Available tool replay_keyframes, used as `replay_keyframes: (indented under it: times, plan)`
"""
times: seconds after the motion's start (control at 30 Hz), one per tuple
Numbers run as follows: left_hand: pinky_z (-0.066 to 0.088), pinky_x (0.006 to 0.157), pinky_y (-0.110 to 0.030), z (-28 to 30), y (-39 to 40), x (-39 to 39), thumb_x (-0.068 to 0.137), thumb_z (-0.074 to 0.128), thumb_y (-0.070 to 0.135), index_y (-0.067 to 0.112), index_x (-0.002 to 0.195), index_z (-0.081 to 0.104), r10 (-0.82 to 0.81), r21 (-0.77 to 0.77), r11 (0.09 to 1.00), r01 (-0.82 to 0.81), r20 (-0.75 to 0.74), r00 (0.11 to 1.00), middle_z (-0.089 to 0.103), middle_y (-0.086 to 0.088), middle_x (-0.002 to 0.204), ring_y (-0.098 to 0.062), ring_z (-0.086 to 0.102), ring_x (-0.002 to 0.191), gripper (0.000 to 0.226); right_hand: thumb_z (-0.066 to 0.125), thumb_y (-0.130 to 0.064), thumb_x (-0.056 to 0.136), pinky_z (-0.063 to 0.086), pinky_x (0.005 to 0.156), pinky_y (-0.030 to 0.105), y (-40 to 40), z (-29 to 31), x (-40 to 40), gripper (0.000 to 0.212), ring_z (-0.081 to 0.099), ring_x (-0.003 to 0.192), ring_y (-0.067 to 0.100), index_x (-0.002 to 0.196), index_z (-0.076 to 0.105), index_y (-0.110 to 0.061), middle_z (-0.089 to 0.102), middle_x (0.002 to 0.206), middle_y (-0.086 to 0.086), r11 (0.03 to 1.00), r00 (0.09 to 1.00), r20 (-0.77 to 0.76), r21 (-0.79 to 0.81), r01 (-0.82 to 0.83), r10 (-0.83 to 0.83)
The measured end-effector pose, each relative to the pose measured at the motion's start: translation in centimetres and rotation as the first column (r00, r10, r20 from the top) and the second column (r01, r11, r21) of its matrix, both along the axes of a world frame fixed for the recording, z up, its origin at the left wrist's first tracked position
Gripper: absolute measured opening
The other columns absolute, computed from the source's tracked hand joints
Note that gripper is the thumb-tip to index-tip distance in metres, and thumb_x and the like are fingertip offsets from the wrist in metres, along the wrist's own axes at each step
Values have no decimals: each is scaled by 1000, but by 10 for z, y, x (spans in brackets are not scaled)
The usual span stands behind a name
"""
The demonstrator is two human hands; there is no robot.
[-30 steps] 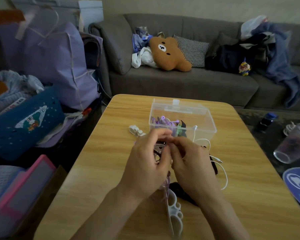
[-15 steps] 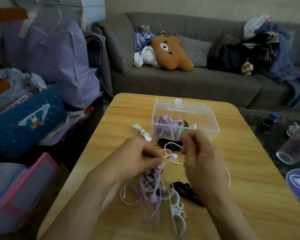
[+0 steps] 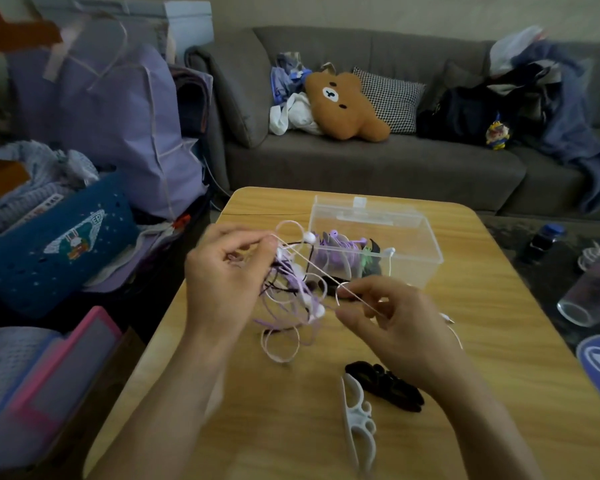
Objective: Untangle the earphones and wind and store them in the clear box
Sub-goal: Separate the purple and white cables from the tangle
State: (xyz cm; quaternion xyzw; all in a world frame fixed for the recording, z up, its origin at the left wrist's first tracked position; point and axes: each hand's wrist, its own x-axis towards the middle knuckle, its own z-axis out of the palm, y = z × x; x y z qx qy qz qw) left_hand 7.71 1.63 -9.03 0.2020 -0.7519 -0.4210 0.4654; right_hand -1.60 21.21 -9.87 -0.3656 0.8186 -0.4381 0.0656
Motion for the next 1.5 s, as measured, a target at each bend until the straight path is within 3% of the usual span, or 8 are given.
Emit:
replay_keyframes:
  times: [0.23,0.4,0.6,0.77,0.9,1.0,1.3,1.5]
  plan:
    - [58,68,-23,-2,-2,6,82,79,14,19,89,79,-256,187,958,218,214,943,76,5,78,-11,72,74,8,75,-26,85,46,63,18,-15,-8,11,41,56,72,14,124,61,-30,57,96,-14,999,993,-110,1,-52,52]
    - [60,78,-29,-2,4,7,80,81,11,15,89,79,-519,385,841,380,375,768,78,1,83,-14,74,82,10,74,-38,86,40,76,4,-20,-12,17,63,48,92,-9,142,46,-33,40,109,-17,999,983,-177,-1,-42,42]
    - [60,75,-36,-9,17,4,90,68,3,12,88,72,-556,314,831,459,469,686,76,-3,81,-15,74,76,10,72,-42,88,42,75,9,-18,-14,15,36,52,99,-4,124,68,-35,48,119,-16,995,985,-159,-64,-73,62]
    - [39,50,-20,-12,26,0,97,62,19,18,88,62,-468,197,880,432,514,719,68,5,61,-3,53,47,9,75,-31,88,40,60,10,-18,-12,11,26,60,74,6,114,71,-32,64,86,-24,997,993,-91,-33,-74,71]
    - [57,60,-31,-11,29,0,91,70,16,22,86,68,-418,177,908,379,424,803,74,7,71,-7,69,61,8,76,-17,84,40,54,11,-20,-15,8,19,59,60,8,99,73,-29,66,76,-25,993,999,-23,-115,-35,32]
    - [53,55,-24,-10,23,4,85,78,18,28,80,72,-302,100,953,285,369,879,72,6,68,-11,67,61,12,76,-15,82,43,48,18,-18,-16,3,16,55,55,8,89,72,-29,63,69,-25,995,1000,-18,-104,-6,4]
    - [56,56,-26,-10,22,4,96,63,12,13,90,62,-409,226,910,348,345,845,73,0,71,-10,69,59,6,76,-11,85,34,51,12,-20,-14,10,26,45,51,11,97,63,-30,56,77,-30,990,995,-100,-137,-44,30]
    - [52,58,-19,-10,17,3,95,63,11,6,94,65,-459,262,882,392,290,839,73,-1,74,-9,68,61,5,76,-37,86,38,58,12,-19,-12,9,28,53,60,7,114,72,-34,57,90,-31,991,988,-101,-58,-125,118]
